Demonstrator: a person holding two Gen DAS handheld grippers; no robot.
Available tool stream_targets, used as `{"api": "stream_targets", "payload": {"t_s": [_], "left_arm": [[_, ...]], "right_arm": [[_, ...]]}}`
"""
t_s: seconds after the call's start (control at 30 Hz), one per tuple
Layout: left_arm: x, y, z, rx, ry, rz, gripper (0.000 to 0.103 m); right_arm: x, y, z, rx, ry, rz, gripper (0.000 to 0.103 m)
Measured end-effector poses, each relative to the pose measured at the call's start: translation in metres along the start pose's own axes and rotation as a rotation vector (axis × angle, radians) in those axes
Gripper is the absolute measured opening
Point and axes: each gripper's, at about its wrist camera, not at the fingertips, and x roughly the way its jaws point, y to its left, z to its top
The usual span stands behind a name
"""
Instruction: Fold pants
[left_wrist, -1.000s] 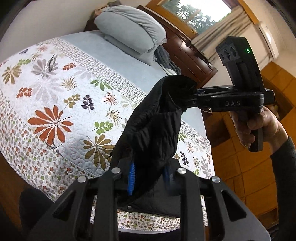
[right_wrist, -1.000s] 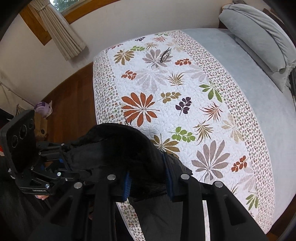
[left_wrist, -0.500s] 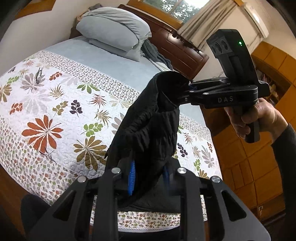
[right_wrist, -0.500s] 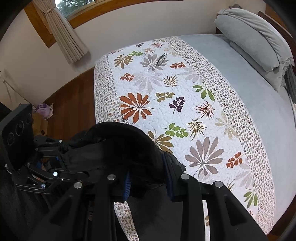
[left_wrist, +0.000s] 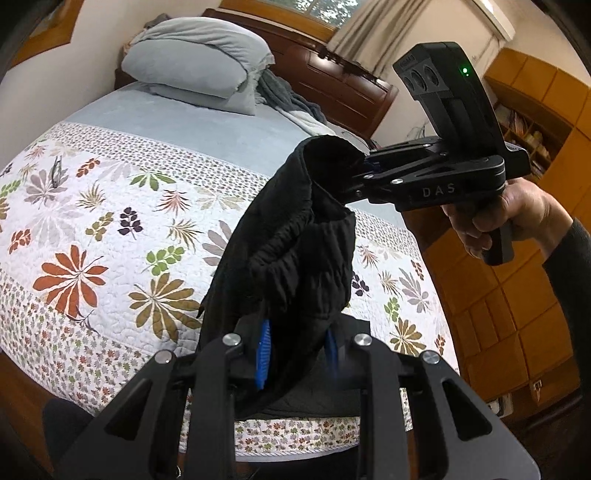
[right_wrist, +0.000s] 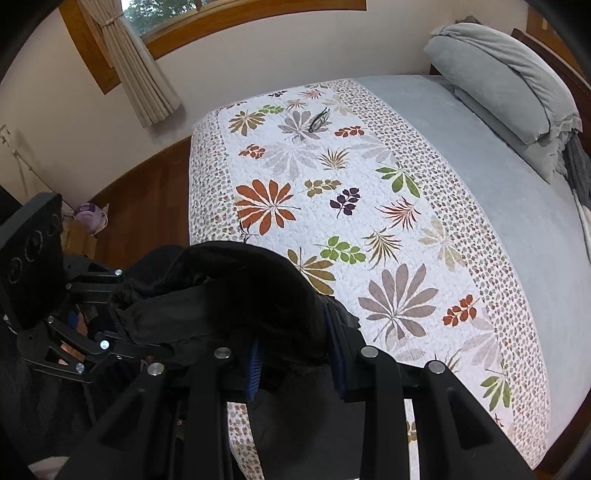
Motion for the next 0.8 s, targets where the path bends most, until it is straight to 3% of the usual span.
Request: {"api": "stream_targets", "payload": {"t_s": [0.37, 0.8], "left_arm": [[0.026, -0.036, -0.010, 0.085, 0.045, -0.005, 0.022], [0.074, -0.079, -0.037, 0.187, 0.150, -0.026, 0.022]], "right_arm": [[-0.011, -0.015, -0.043, -0.014, -0.023, -0.024, 0.031], [-0.009, -0.041, -0.116, 0.016, 0.008, -0.046, 0.031]]}}
